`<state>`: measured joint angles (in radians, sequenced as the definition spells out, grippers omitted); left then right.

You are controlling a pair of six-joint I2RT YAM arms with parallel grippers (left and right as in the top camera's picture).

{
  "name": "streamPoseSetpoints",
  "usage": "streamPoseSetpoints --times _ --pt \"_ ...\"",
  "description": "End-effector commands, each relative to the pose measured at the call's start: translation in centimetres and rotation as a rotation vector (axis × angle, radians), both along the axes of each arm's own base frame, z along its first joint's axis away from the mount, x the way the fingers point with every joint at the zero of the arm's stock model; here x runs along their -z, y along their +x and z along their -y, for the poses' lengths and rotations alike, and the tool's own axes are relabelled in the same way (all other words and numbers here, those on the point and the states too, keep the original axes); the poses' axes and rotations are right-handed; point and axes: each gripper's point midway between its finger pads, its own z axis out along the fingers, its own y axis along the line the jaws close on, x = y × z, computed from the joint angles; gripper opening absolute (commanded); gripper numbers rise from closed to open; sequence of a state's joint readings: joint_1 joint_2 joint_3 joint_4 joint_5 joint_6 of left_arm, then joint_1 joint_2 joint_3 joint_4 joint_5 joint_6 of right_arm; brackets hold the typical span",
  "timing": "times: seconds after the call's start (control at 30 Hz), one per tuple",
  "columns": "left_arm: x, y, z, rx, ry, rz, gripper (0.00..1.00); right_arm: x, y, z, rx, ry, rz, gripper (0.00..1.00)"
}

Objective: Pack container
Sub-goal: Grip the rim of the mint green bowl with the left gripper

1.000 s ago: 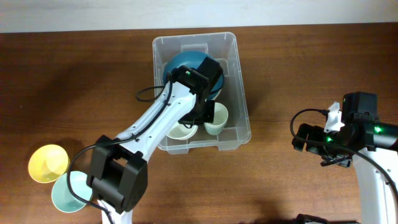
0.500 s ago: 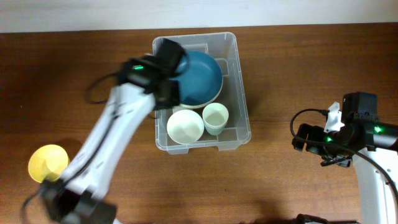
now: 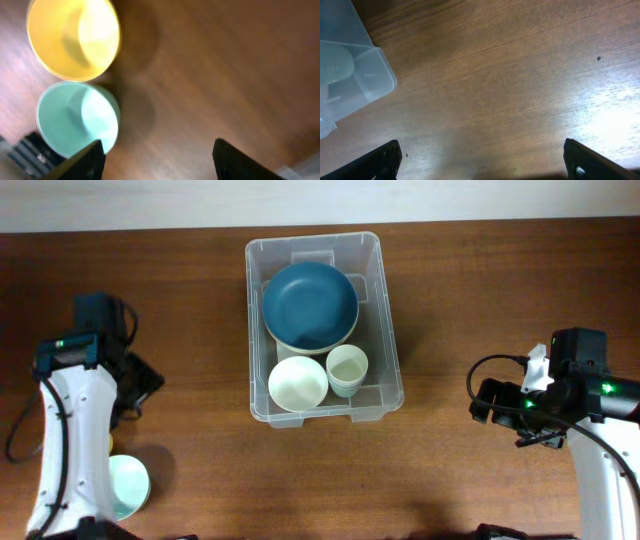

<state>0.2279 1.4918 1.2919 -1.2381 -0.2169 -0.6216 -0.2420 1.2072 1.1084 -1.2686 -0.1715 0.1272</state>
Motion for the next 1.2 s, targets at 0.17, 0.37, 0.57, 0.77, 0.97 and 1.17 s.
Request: streamPoseSetpoints --times 0.17,0.37,0.57,0.77,0.97,1.17 --pt "9.6 -5.4 -0.3 -0.102 -0.166 -0.101 0.72 0.0 0.0 -0.2 -0.015 -0.001 0.005 0.99" --pt "12.9 -7.6 0.5 -0.107 -0.179 -0.138 0.72 0.0 0.0 -0.2 -0.015 -0.002 0.005 0.99" --pt "14.0 -7.3 0.0 -0.086 -0.146 -0.107 0.37 0.0 0.0 -0.2 -0.015 -0.001 0.004 0.99" --pt "14.1 -6.9 0.0 -0.084 -0.146 -0.092 0.04 0.0 0.0 -0.2 -0.015 -0.001 0.004 0.99" --pt "13.3 -5.4 0.6 -0.029 -0.177 -0.049 0.01 0.0 0.1 -0.2 -0.015 -0.003 0.007 0.99" --pt "5.7 0.5 4.7 0.173 -0.176 0.128 0.01 0.0 0.1 -0.2 -0.014 -0.002 0.007 0.99"
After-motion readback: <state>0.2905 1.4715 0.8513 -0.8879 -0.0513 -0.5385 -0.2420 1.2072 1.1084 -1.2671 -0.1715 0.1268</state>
